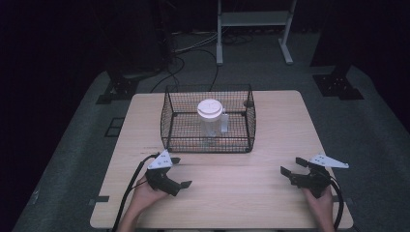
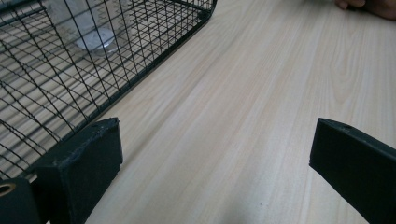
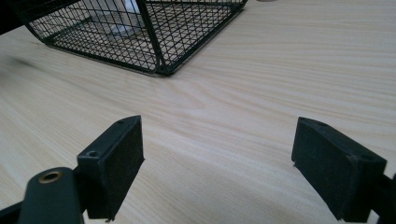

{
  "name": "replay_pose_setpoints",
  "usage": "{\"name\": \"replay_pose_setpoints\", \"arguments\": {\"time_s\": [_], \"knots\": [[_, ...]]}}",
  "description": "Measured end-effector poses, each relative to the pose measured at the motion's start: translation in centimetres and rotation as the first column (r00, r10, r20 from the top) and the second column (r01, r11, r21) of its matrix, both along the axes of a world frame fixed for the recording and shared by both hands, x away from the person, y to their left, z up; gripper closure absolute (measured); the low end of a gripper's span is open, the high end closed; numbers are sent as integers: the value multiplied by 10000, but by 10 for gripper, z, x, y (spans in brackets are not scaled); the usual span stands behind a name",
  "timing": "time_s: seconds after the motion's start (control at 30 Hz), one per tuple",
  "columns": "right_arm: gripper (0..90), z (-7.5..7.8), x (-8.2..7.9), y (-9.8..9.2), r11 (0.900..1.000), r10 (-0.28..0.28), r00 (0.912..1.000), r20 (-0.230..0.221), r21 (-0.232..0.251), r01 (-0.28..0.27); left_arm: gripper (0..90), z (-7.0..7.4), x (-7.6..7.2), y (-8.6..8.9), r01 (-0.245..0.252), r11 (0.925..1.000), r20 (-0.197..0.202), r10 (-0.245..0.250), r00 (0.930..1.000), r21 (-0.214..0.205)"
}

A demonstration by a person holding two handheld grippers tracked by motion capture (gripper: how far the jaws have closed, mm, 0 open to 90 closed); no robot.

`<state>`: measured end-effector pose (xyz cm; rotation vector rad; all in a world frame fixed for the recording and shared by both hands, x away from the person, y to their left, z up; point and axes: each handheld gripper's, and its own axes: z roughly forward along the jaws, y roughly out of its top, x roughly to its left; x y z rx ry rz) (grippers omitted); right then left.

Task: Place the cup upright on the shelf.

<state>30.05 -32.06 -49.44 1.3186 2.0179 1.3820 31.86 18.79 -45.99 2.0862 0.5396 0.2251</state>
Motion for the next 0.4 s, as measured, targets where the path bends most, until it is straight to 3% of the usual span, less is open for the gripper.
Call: {"name": "replay_pose_setpoints", "arguments": {"time_s": [0.4], "knots": [[157,0,0,0,10000,-10,10000,9,-14,10,16,-11,-21,15,-290,9995,133,292,9995,-125]]}}
